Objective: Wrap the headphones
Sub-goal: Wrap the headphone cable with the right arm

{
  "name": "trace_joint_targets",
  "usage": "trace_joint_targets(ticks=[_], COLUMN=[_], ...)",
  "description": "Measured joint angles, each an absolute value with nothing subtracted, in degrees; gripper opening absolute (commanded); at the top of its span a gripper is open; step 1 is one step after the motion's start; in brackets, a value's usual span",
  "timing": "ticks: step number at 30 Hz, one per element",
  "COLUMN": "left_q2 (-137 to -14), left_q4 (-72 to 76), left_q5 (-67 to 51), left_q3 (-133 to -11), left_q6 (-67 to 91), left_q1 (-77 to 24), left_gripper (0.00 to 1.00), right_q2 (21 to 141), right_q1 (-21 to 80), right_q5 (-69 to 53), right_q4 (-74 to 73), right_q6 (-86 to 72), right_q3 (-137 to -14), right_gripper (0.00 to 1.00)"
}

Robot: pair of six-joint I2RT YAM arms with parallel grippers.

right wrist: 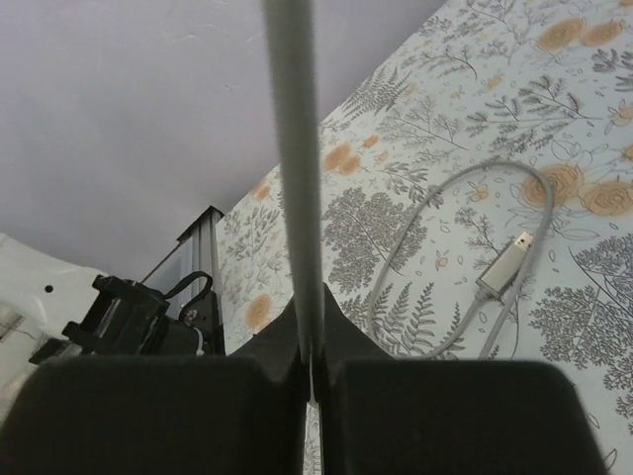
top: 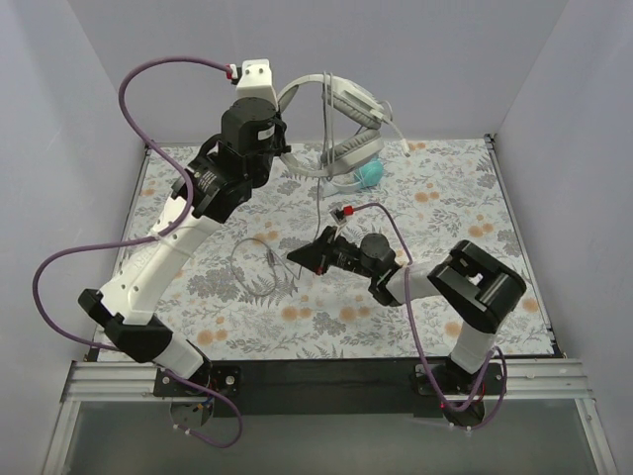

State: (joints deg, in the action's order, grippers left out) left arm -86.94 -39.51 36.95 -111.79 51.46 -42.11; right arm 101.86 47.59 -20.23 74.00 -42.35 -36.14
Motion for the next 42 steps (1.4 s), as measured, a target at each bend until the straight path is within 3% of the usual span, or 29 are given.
trace_joint_targets(ticks=[11,19,32,42], left_q2=[-90.7,-95.7,-97.4,-100.4], left_q4=[-32.9,-33.5,-37.3,-43.5], left_q5=[39.4,39.9,43.6,46.7], left_q3=[-109.4,-107.2,-102.0,-100.2], left_q6=[48.7,48.4,51.3,54.0], left_q1=[-35.0,-31.4,-31.5,-34.3], left_gripper=[0.0,0.0,0.0,0.0], right_q2=[83.0,74.0,71.6,72.3], right_q1=[51.4,53.5,59.1,60.5], right_q5=[-14.9,-4.1,19.0,33.0], right_q4=[53.7,32.0,2.3,-7.9], right_q6=[-31.6,-23.9,-14.5,-10.2], right_q3=[-34.1,-36.0,-48.7,-55.3], right_gripper=[0.01,0.01,0.01,0.01])
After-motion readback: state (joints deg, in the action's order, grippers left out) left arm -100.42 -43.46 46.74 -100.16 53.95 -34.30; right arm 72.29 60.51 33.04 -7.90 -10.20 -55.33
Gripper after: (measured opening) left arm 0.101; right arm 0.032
